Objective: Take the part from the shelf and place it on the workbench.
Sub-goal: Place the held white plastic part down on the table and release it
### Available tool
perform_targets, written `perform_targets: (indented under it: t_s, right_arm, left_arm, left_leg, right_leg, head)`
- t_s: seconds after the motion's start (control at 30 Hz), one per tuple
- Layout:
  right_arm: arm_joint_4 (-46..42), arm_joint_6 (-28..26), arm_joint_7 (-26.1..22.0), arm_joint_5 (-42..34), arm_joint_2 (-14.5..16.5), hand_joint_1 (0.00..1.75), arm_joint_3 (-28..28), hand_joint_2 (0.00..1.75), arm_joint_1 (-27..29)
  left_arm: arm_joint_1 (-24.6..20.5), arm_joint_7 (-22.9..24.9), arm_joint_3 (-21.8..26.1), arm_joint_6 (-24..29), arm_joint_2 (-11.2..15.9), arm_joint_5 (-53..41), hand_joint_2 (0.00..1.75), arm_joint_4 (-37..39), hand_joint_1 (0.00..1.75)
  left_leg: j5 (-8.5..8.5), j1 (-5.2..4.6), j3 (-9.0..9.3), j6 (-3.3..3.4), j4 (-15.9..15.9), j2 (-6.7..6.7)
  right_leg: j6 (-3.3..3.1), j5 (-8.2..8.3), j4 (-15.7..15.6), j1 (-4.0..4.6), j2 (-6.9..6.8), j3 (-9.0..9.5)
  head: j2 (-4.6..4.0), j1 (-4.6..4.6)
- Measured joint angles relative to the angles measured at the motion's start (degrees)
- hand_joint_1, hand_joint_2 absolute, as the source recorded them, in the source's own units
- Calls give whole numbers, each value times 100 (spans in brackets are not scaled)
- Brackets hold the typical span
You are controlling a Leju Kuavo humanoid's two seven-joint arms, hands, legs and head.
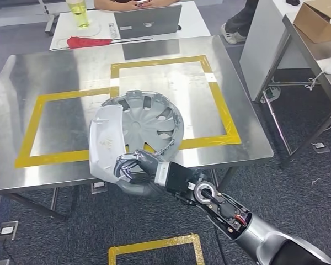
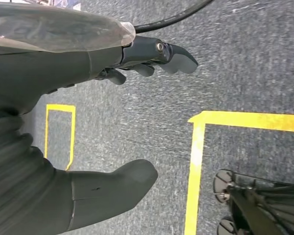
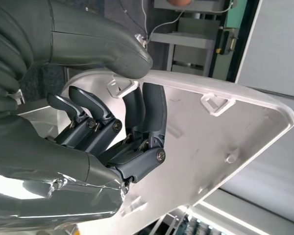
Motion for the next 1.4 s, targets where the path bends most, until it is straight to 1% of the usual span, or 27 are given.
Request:
perform_targets:
  t_s: [0.1,0.17,0.23,0.3,0.33,0.4,0.43,0.47,0.5,0.53,0.6,0.67,0.73,0.77,0.83,0.9,0.93,0.97,1.0,1.03,1.1,1.13,1.17,1.23,1.27,1.33,1.4]
  right_arm:
    - [13,-224,106,84,-9,175,11,175,-58]
    - [5,-483,222,154,-50,175,-33,175,-136]
    - [-27,-754,380,204,-139,175,-128,175,-198]
    - [-86,-1011,571,264,-281,175,-252,175,-247]
    - [-118,-1108,652,286,-363,175,-322,175,-267]
    - [-166,-1259,800,369,-534,175,-457,175,-288]
    - [-179,-1341,896,448,-616,175,-505,175,-289]
    - [-191,-1450,1020,556,-702,175,-548,175,-290]
    - [-205,-1563,1161,669,-794,175,-590,175,-292]
    - [-224,-1658,1305,773,-889,175,-642,175,-301]
    - [-260,-1756,1557,944,-1082,175,-756,175,-361]
    - [-270,-1765,1732,1072,-1245,175,-842,175,-463]
    - [-250,-1771,1856,1179,-1341,175,-874,175,-571]
    - [-232,-1780,1904,1229,-1373,175,-880,175,-629]
    - [-188,-1815,1966,1299,-1424,175,-888,175,-738]
    - [-138,-1863,2021,1338,-1482,175,-896,175,-809]
    - [-108,-1890,2062,1365,-1517,175,-901,175,-828]
    - [-75,-1923,2113,1399,-1552,175,-908,175,-842]
    - [-42,-1950,2167,1438,-1587,175,-916,175,-859]
    - [-10,-1970,2223,1481,-1627,175,-928,175,-879]
    - [47,-1985,2316,1538,-1715,175,-962,175,-930]
    - [76,-1983,2353,1562,-1768,175,-984,175,-958]
    - [107,-1975,2382,1585,-1813,175,-1002,175,-985]
    - [167,-1929,2445,1655,-1868,175,-1017,175,-1045]
    - [196,-1898,2478,1703,-1882,175,-1016,175,-1080]
    - [249,-1842,2537,1797,-1908,175,-1011,175,-1166]
    - [318,-1805,2586,1874,-1935,175,-991,175,-1243]
  left_arm:
    - [-5,5,2,-1,11,10,175,0,0]
    - [-21,9,9,-1,17,28,175,0,0]
    - [-14,11,15,-1,19,46,175,0,0]
    - [5,11,17,-1,16,62,175,0,0]
    - [8,11,18,-1,14,66,175,0,0]
    - [8,11,19,-7,14,69,175,0,0]
    - [8,11,20,-18,15,68,175,0,0]
    - [9,11,20,-31,16,68,175,0,0]
    - [9,11,20,-43,16,67,175,0,0]
    - [9,11,21,-55,14,67,175,0,0]
    - [6,11,22,-72,2,63,175,0,0]
    - [5,11,22,-86,-5,55,175,0,0]
    - [22,11,22,-90,0,49,175,1,0]
    - [33,11,23,-91,-1,50,175,0,0]
    - [30,11,24,-91,-1,50,175,0,0]
    - [11,11,24,-91,-7,52,175,-1,0]
    - [7,11,24,-91,-8,56,175,-2,0]
    - [9,11,25,-91,-10,60,175,-2,0]
    - [12,12,25,-91,-12,64,175,-2,0]
    - [15,13,26,-91,-11,67,175,-1,0]
    - [11,13,26,-91,-4,66,175,0,0]
    - [5,13,26,-91,-1,63,175,0,0]
    - [1,13,26,-91,1,56,175,0,0]
    - [4,13,26,-98,1,38,175,0,0]
    - [8,12,26,-102,-1,30,175,0,0]
    - [2,4,26,-112,-7,20,175,0,0]
    - [-9,-19,26,-118,-9,16,175,0,0]
  left_leg:
    - [509,-21,608,52,-1169,244]
    - [595,-52,795,111,-1557,340]
    - [589,-53,797,174,-1590,243]
    - [596,-33,820,232,-1615,155]
    - [601,-22,833,260,-1627,116]
    - [596,-23,840,296,-1626,23]
    - [594,-24,844,305,-1623,-35]
    - [590,-25,852,309,-1620,-99]
    - [586,-25,863,310,-1617,-166]
    - [580,-25,877,307,-1612,-235]
    - [565,-30,878,287,-1588,-366]
    - [567,-33,834,246,-1566,-475]
    - [591,-29,798,188,-1575,-566]
    - [574,-30,781,159,-1554,-532]
    - [366,-38,619,105,-1215,-310]
    - [2,-22,235,58,-438,-81]
    - [-122,-13,45,39,-68,-42]
    - [-146,-7,-63,26,131,-23]
    - [-71,-3,-66,21,112,-8]
    - [102,-1,58,28,-157,18]
    - [472,-23,484,76,-1011,176]
    - [585,-43,653,108,-1350,245]
    - [626,-64,743,137,-1537,289]
    - [627,-82,765,189,-1609,227]
    - [634,-72,775,217,-1626,190]
    - [657,-44,801,278,-1661,121]
    - [664,-32,808,313,-1669,42]
  right_leg:
    - [45,-46,21,22,-109,22]
    - [101,-80,40,56,-174,25]
    - [164,-114,46,65,-249,39]
    - [231,-265,243,41,-148,-27]
    - [259,-418,515,29,-46,-148]
    - [293,-774,1330,18,119,-533]
    - [302,-872,1670,16,144,-712]
    - [306,-863,1828,14,156,-811]
    - [303,-740,1756,11,165,-806]
    - [294,-524,1455,5,188,-691]
    - [266,-109,628,-16,375,-355]
    - [236,16,173,-23,524,-154]
    - [190,5,108,-21,464,-114]
    - [159,21,83,-29,413,-105]
    - [95,47,34,-52,305,-82]
    - [58,45,25,-40,188,-78]
    - [52,40,25,-35,127,-78]
    - [50,35,26,-34,68,-76]
    - [50,30,26,-35,18,-73]
    - [57,23,27,-36,-30,-66]
    - [90,-1,32,-22,-116,-45]
    - [115,-15,36,-7,-157,-36]
    - [141,-28,39,7,-195,-27]
    - [195,-46,32,18,-269,-3]
    - [227,-70,48,6,-261,5]
    - [281,-251,307,-20,-97,-91]
    - [315,-629,1060,-37,105,-438]
  head:
    - [0,-17]
    - [0,-12]
    - [0,16]
    - [0,41]
    - [0,62]
    - [0,111]
    - [0,133]
    - [0,149]
    - [0,166]
    - [0,183]
    - [0,210]
    - [0,210]
    - [0,198]
    - [0,191]
    - [0,129]
    - [0,56]
    - [0,43]
    - [0,32]
    - [0,20]
    - [0,10]
    - [0,-7]
    - [0,-5]
    - [0,7]
    - [0,32]
    - [0,41]
    - [0,56]
    - [0,108]
